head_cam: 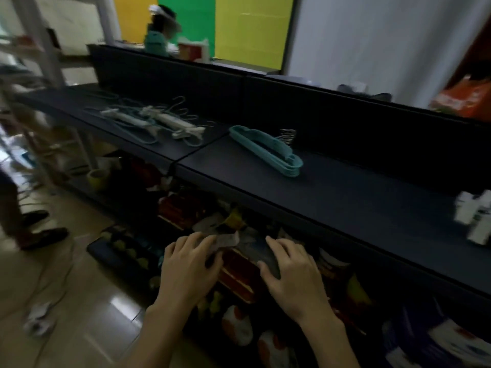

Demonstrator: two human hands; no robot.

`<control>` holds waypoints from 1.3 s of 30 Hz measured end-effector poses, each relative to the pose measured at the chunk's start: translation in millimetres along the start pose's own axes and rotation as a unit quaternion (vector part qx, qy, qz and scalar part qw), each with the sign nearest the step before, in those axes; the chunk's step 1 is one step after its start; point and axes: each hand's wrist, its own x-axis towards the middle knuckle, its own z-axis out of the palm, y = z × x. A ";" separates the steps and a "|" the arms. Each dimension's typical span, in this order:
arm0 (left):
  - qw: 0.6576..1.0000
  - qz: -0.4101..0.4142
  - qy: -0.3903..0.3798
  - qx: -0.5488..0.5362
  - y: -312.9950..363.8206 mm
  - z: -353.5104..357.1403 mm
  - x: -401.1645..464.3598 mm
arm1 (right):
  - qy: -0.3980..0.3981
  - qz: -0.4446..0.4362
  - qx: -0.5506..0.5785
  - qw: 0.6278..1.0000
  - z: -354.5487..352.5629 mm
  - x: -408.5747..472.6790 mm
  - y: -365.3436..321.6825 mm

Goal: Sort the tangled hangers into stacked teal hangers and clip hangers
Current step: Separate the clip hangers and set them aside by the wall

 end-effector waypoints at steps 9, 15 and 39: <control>0.981 -0.186 0.047 0.021 -136.7 -37.9 -45.9 | -0.104 -0.111 0.016 0.988 67.5 63.4 -101.7; 0.966 -0.252 0.045 0.042 -202.5 -34.9 -42.0 | -0.170 -0.158 0.043 0.972 126.8 110.4 -156.7; 0.960 -0.272 0.041 0.060 -458.2 -45.5 146.6 | -0.180 -0.194 0.031 0.964 277.2 361.4 -326.7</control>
